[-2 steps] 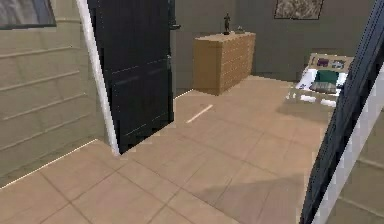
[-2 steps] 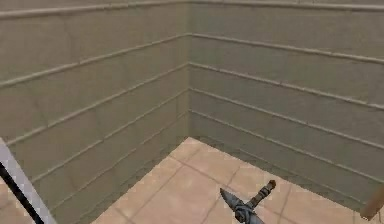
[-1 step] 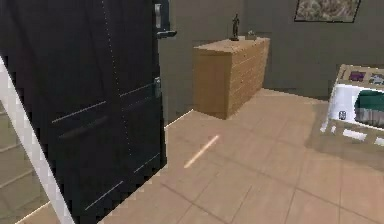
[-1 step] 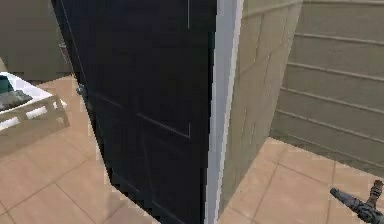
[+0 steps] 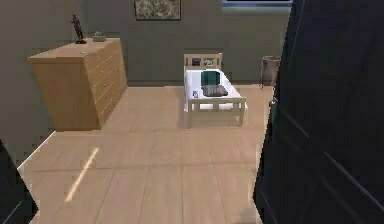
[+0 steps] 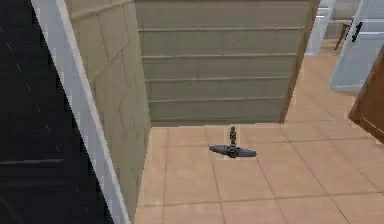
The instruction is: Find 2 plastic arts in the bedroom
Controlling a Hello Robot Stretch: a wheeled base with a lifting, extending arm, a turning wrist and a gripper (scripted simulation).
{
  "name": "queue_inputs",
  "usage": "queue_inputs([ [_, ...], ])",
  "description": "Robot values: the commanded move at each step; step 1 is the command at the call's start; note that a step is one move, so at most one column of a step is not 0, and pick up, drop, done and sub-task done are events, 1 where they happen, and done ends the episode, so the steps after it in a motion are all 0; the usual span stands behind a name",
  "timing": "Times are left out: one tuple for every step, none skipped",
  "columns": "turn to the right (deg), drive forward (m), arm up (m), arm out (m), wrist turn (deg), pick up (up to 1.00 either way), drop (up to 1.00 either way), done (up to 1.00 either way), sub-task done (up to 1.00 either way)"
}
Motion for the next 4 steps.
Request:
queue_inputs([
  [0.0, 1.00, 0.00, 0.00, 0.0, 0.00, 0.00, 0.00, 0.00],
  [3.0, 0.00, 0.00, 0.00, 0.0, 0.00, 0.00, 0.00, 0.00],
  [0.0, 0.60, 0.00, 0.00, 0.0, 0.00, 0.00, 0.00, 0.00],
  [45.0, 0.00, 0.00, 0.00, 0.0, 0.00, 0.00, 0.00, 0.00],
])
